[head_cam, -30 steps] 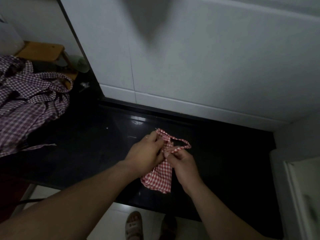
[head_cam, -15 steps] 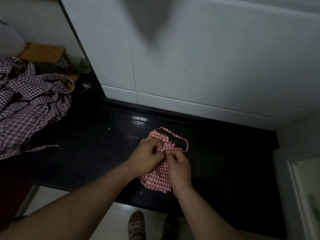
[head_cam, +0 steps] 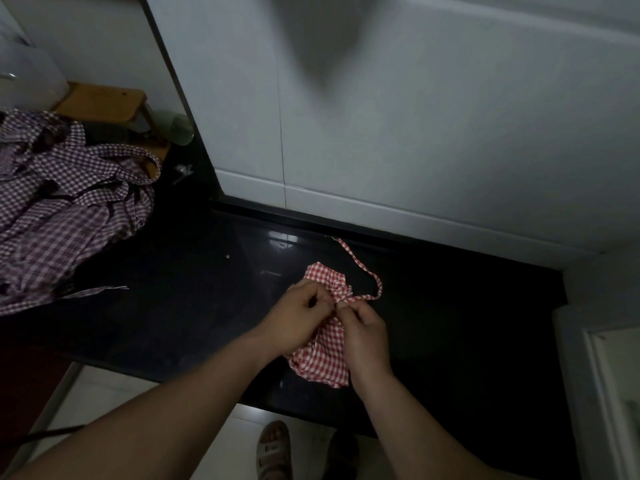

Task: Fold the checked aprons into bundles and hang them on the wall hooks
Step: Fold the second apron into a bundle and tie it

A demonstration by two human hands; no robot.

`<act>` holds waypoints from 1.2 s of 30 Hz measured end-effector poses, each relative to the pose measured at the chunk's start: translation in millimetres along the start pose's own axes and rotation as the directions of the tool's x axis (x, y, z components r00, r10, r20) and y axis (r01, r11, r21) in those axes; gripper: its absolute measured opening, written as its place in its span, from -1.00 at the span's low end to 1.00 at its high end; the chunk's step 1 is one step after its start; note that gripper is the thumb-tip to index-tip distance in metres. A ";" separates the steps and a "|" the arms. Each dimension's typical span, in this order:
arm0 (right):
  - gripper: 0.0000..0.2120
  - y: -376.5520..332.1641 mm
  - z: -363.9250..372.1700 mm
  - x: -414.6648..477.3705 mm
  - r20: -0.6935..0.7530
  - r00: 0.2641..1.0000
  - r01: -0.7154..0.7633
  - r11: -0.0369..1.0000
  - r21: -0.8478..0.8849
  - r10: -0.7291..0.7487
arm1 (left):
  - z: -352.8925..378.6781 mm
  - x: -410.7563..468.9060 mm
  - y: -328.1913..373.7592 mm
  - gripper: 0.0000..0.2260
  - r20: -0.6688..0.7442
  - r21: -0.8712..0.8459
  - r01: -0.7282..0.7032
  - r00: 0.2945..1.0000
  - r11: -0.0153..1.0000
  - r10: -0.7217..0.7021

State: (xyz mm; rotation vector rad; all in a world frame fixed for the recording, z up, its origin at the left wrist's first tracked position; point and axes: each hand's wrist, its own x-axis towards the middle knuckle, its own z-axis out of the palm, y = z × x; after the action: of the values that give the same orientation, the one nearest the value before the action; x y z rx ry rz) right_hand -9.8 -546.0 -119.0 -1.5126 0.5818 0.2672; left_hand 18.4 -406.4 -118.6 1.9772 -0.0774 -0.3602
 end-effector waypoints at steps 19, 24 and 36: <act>-0.82 32.4 -5.7 10.0 -0.328 0.904 -0.276 0.960 0.038 0.273 | 26.6 -15.4 -22.0 -0.88 -0.528 -0.690 0.381 0.316 0.615 -0.788; -0.82 33.1 -1.8 3.3 -0.300 0.910 -0.245 0.955 0.170 0.286 | 29.1 -14.1 -12.3 -0.87 -0.338 -0.876 0.231 0.334 0.424 -0.880; -0.73 -44.6 -55.1 22.8 0.129 0.988 -0.115 0.971 0.209 0.089 | -26.8 -1.2 27.4 -0.91 0.069 -0.644 0.214 0.972 0.734 -0.223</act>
State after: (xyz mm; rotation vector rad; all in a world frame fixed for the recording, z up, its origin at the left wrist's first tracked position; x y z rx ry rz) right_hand 21.5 -607.1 -90.1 -1.2504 0.5756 0.3598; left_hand 27.9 -394.2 -83.5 1.2873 0.2667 -0.4548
